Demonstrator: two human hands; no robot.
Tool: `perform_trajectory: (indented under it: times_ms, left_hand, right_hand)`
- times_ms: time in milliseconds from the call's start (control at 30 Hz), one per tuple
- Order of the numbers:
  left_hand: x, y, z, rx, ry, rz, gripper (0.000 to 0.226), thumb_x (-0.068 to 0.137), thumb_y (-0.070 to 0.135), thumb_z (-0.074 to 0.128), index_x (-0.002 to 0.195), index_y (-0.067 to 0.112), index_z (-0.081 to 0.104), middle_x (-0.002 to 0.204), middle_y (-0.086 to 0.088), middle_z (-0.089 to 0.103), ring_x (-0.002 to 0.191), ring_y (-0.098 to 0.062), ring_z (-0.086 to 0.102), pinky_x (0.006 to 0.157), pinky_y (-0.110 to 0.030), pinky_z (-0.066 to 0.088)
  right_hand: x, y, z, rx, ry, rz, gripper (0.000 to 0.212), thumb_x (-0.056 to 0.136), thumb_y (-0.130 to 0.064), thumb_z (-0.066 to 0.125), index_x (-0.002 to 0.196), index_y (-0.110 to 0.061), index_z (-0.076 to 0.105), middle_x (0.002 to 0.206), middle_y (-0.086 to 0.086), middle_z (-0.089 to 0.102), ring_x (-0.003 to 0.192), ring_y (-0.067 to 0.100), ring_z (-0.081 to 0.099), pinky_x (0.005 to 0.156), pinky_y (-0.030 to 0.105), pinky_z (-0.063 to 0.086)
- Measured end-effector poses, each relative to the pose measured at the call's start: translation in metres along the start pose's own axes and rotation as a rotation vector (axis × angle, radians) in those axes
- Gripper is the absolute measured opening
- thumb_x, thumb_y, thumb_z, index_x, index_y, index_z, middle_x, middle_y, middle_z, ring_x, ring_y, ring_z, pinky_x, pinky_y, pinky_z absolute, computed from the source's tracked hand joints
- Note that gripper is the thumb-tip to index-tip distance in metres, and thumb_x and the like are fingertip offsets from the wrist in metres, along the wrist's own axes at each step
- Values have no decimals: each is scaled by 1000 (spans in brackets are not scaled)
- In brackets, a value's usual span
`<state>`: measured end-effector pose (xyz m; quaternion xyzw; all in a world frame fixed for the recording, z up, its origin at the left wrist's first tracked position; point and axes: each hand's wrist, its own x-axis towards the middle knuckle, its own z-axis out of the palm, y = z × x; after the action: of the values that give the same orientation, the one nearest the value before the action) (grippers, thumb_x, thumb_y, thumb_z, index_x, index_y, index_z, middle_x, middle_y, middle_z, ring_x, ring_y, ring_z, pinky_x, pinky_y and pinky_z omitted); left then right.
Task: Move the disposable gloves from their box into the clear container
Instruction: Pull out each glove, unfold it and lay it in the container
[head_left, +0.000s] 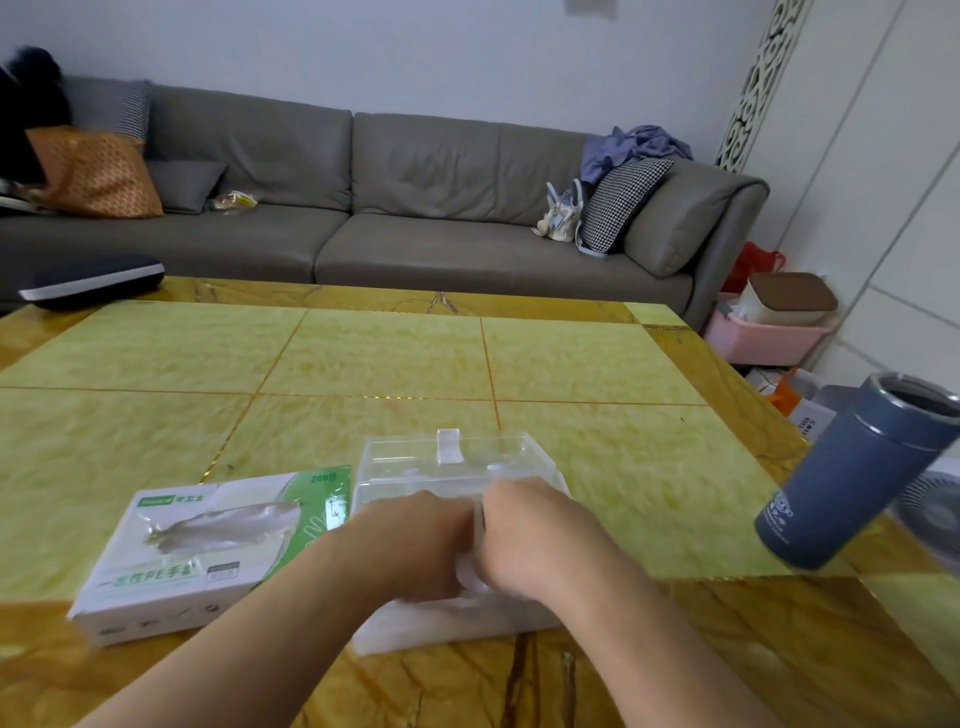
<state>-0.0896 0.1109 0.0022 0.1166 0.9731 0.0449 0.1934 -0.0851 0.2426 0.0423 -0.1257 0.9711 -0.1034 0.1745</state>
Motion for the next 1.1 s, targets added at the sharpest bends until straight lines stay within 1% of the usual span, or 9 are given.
perform_trajectory:
  times_ms: [167, 267, 367, 633, 733, 833, 933, 1033, 1100]
  left_hand:
    - [-5, 0, -12, -19, -161, -14, 44, 93, 37, 66, 134, 26, 54, 120, 0, 68, 107, -25, 65, 81, -32, 51]
    - [-4, 1, -19, 74, -280, -45, 59, 95, 23, 67, 149, 28, 42, 128, 1, 64, 103, -24, 61, 84, -30, 49]
    - [-1, 5, -24, 203, -369, -66, 79, 93, 17, 71, 158, 25, 27, 132, -5, 60, 106, -27, 60, 98, -38, 52]
    - [-1, 6, -19, 285, -285, -39, 96, 91, 8, 71, 162, 23, 9, 135, -12, 56, 113, -33, 61, 83, -38, 49]
    - [-16, -4, -23, 189, -233, -26, 63, 94, 12, 67, 150, 20, 41, 125, -6, 65, 110, -29, 65, 86, -36, 53]
    - [-37, -10, -25, 58, -40, -15, 30, 101, 42, 60, 119, 19, 67, 110, 1, 71, 100, -22, 67, 89, -40, 57]
    - [-59, -4, -22, 43, -8, -17, 52, 108, 56, 35, 77, 18, 52, 79, -2, 55, 73, -21, 54, 75, -38, 49]
    - [-75, 0, -20, 80, 2, 68, 48, 112, 49, 19, 67, 33, 17, 65, -3, 41, 95, -34, 57, 94, -45, 45]
    - [-79, -4, -18, 70, 19, 123, 48, 112, 51, 17, 65, 39, 20, 63, -3, 42, 110, -36, 56, 107, -47, 38]
  right_hand:
    - [11, 5, 8, -116, -69, 50, 6, 91, -19, 64, 95, -16, 64, 100, 4, 60, 101, 28, 63, 74, 30, 41]
    - [19, 3, 6, -156, -215, 84, 36, 89, -20, 69, 125, -21, 64, 117, 6, 61, 122, 22, 59, 82, 32, 50]
    - [24, 0, 4, -176, -273, 79, 45, 91, -18, 67, 134, -22, 55, 129, 5, 59, 117, 23, 56, 90, 35, 53]
    - [32, 0, 12, -187, -298, 132, 69, 92, -21, 65, 153, -17, 34, 148, 17, 41, 132, 32, 53, 90, 37, 50]
    - [34, 0, 15, -189, -283, 159, 81, 90, -23, 66, 160, -18, 26, 157, 16, 36, 137, 32, 52, 89, 38, 49]
    - [35, -1, 15, -195, -282, 179, 72, 91, -19, 63, 156, -17, 33, 155, 13, 40, 131, 31, 54, 86, 37, 49]
    - [32, -4, 14, -257, -238, 162, 59, 96, -25, 64, 150, -14, 43, 149, 13, 49, 120, 30, 60, 83, 35, 48]
    - [33, -2, 14, -294, -203, 141, 49, 99, -32, 60, 143, -13, 49, 144, 12, 55, 127, 29, 58, 89, 35, 48]
    - [36, 1, 16, -263, -201, 162, 49, 96, -28, 60, 141, -14, 49, 144, 12, 55, 125, 29, 58, 87, 35, 47]
